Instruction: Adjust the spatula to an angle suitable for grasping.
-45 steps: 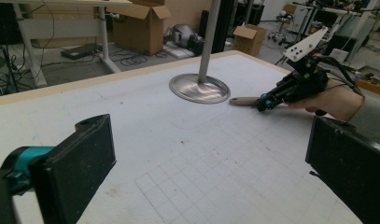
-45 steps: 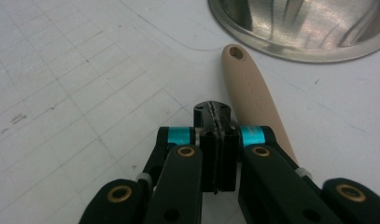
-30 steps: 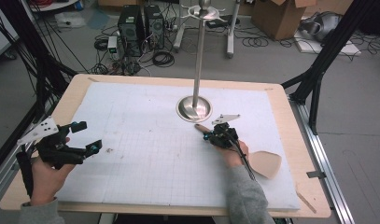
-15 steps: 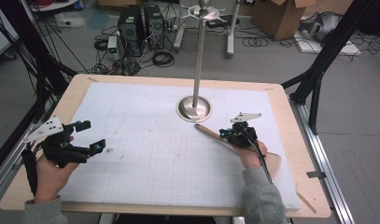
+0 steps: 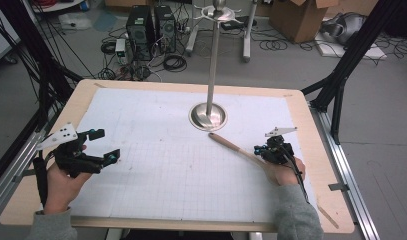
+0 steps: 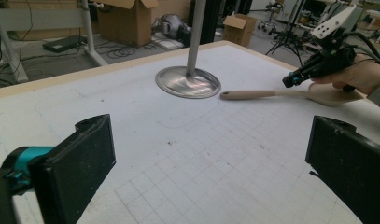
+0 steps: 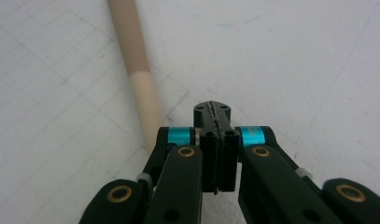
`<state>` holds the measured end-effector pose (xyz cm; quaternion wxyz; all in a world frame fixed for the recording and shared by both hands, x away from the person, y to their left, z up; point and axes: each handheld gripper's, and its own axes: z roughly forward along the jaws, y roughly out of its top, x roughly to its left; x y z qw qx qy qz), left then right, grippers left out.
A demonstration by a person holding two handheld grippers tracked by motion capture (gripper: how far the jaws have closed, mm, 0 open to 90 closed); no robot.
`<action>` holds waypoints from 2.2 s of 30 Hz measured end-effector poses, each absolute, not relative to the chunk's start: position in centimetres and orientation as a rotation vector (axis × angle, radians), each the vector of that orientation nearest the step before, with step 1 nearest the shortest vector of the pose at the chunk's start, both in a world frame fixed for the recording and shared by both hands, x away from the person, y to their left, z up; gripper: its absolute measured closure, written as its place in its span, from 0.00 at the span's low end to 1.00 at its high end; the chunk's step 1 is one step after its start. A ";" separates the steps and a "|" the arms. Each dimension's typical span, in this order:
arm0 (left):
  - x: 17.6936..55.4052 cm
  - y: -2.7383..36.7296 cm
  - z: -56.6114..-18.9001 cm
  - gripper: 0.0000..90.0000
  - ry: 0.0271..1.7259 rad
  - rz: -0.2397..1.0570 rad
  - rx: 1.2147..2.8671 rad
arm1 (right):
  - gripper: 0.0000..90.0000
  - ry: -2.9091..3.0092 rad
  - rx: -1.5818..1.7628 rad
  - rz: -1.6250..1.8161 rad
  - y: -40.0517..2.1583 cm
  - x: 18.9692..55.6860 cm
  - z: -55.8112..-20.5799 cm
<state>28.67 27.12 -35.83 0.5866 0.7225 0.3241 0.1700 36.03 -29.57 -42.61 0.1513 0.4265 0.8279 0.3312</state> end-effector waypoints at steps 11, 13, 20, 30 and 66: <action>29.0 26.9 -35.8 0.02 0.746 0.392 1.682 | 1.00 2.428 1.248 0.871 -29.4 36.2 -43.1; 29.0 26.9 -35.8 0.02 0.746 0.387 1.681 | 1.00 2.432 1.252 0.864 -29.3 36.2 -43.0; 29.1 26.7 -35.8 0.02 0.745 0.386 1.690 | 1.00 2.452 1.259 0.838 -29.5 36.2 -42.9; 29.2 26.6 -35.9 0.02 0.744 0.386 1.689 | 1.00 2.466 1.263 0.812 -30.3 35.9 -42.6; 29.7 25.6 -35.9 0.02 0.722 0.368 1.710 | 1.00 2.558 1.206 0.806 -27.3 32.1 -42.5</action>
